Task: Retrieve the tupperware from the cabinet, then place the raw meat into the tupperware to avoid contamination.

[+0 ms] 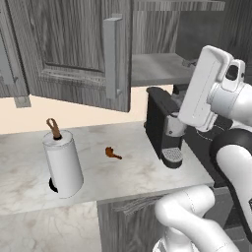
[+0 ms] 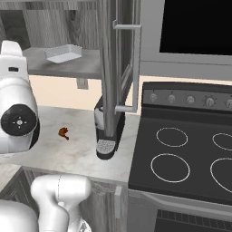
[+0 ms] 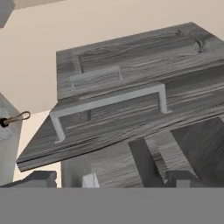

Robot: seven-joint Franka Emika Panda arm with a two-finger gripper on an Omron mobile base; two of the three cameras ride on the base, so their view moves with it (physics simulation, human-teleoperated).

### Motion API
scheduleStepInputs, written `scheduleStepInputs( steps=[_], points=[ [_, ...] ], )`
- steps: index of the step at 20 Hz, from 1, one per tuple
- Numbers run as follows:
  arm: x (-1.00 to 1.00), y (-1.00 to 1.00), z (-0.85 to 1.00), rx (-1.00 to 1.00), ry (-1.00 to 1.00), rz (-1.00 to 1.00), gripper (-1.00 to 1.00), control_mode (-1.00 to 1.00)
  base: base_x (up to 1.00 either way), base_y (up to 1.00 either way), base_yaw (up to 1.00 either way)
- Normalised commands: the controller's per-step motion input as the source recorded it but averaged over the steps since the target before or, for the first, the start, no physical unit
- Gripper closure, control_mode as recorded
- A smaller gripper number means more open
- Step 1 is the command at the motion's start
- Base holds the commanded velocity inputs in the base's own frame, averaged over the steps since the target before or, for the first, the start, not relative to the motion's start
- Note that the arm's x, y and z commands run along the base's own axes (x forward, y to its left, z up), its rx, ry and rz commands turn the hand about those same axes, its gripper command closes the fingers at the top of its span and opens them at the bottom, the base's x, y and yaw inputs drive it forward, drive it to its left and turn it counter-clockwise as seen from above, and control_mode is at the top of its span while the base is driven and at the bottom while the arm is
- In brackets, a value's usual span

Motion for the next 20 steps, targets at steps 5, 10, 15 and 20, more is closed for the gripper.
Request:
scheduleStepInputs(
  steps=[5, 10, 15, 20],
  points=[
    [0.26, 0.00, -0.04, 0.00, -0.02, 0.06, -1.00, -1.00, 0.00, 0.00, 0.00],
    [0.33, 0.01, -0.04, 0.00, -0.01, 0.05, -1.00, -1.00, 0.00, 0.00, 0.00],
    [0.34, 0.12, -0.05, 0.00, 0.00, 0.07, -1.00, -1.00, 0.00, 0.00, 0.00],
    [0.18, 0.25, -0.02, -0.01, 0.00, 0.08, -1.00, -1.00, 0.00, 0.00, 0.00]
  ],
)
